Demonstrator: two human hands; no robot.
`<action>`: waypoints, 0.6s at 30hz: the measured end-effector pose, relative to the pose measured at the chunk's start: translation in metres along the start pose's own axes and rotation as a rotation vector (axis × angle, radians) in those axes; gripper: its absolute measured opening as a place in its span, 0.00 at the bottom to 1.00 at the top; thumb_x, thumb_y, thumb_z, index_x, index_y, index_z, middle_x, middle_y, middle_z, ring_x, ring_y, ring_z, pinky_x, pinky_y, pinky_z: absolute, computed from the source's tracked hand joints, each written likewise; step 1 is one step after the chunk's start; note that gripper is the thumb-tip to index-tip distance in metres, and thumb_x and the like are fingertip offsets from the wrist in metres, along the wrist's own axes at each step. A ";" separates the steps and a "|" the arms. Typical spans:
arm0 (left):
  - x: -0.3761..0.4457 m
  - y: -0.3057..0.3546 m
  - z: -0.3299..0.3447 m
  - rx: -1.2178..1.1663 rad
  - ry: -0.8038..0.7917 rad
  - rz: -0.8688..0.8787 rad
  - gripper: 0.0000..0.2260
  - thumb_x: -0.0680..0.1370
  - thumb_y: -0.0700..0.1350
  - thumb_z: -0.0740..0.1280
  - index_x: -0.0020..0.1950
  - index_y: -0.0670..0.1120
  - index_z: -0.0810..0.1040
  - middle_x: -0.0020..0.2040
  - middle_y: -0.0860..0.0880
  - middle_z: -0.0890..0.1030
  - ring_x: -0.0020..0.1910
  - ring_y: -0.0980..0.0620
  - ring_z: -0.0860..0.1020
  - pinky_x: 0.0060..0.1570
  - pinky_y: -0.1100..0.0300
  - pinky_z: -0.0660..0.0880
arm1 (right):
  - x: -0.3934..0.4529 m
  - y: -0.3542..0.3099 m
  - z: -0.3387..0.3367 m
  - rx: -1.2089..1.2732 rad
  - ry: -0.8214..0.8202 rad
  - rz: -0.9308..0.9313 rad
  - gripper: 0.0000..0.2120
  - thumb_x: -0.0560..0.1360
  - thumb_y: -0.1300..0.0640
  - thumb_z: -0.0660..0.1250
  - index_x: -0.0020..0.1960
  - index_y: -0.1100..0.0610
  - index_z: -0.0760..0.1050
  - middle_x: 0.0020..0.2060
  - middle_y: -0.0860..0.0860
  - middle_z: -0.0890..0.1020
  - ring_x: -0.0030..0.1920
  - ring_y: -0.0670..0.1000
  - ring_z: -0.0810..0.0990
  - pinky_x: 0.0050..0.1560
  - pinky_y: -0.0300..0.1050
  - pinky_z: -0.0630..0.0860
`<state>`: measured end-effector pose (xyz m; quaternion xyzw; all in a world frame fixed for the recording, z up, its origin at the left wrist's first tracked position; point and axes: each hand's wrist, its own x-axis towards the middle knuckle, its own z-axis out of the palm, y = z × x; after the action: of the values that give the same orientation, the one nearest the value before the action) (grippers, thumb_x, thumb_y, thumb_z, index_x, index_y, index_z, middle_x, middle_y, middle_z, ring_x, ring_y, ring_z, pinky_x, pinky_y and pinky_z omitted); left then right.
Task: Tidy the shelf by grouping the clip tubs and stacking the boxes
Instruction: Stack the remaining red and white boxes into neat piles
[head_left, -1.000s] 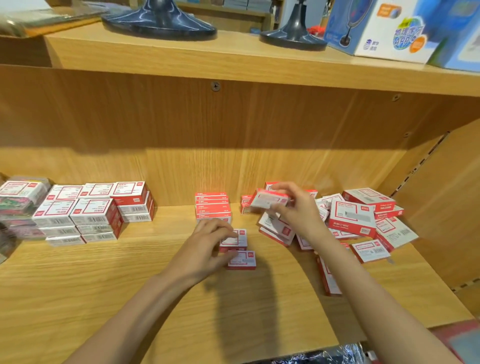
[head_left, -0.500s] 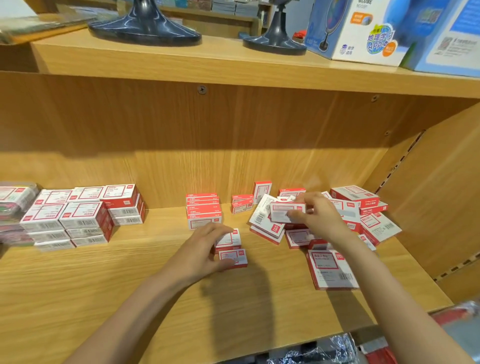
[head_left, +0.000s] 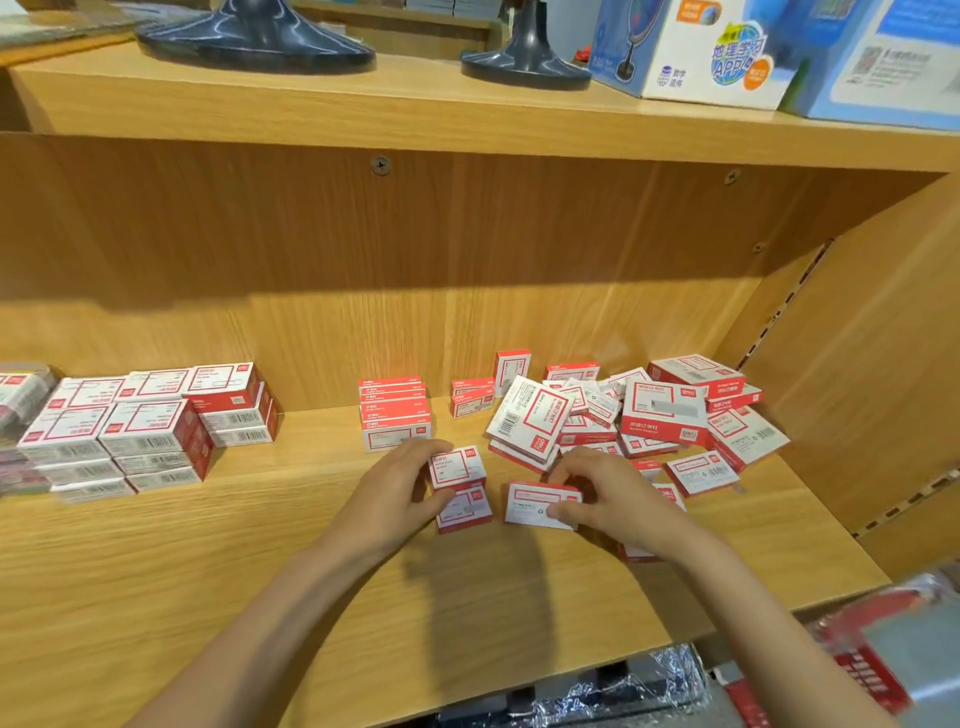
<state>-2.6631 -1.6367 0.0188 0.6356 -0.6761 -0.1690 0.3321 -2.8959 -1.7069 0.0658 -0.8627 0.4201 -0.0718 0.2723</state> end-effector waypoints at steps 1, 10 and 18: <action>0.000 0.002 0.000 0.024 -0.004 0.008 0.19 0.73 0.43 0.70 0.63 0.47 0.73 0.56 0.53 0.73 0.57 0.53 0.72 0.55 0.65 0.67 | -0.001 0.000 -0.002 -0.018 0.012 -0.002 0.08 0.72 0.53 0.70 0.50 0.51 0.74 0.48 0.45 0.75 0.48 0.44 0.74 0.43 0.30 0.68; 0.018 0.031 0.004 0.107 -0.020 0.205 0.19 0.73 0.57 0.61 0.58 0.50 0.76 0.58 0.52 0.75 0.58 0.51 0.70 0.56 0.55 0.67 | 0.005 0.016 -0.054 -0.068 0.449 0.095 0.03 0.73 0.61 0.67 0.46 0.60 0.78 0.43 0.54 0.81 0.45 0.53 0.78 0.42 0.41 0.71; 0.020 0.045 0.036 0.326 -0.225 0.151 0.29 0.68 0.69 0.52 0.64 0.59 0.72 0.63 0.61 0.72 0.62 0.57 0.65 0.62 0.55 0.58 | 0.065 0.045 -0.068 -0.444 0.012 0.178 0.23 0.69 0.50 0.71 0.60 0.55 0.69 0.55 0.54 0.77 0.62 0.56 0.69 0.67 0.55 0.60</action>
<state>-2.7207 -1.6566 0.0266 0.6055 -0.7731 -0.1018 0.1591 -2.9092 -1.8067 0.0927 -0.8604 0.5019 0.0414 0.0786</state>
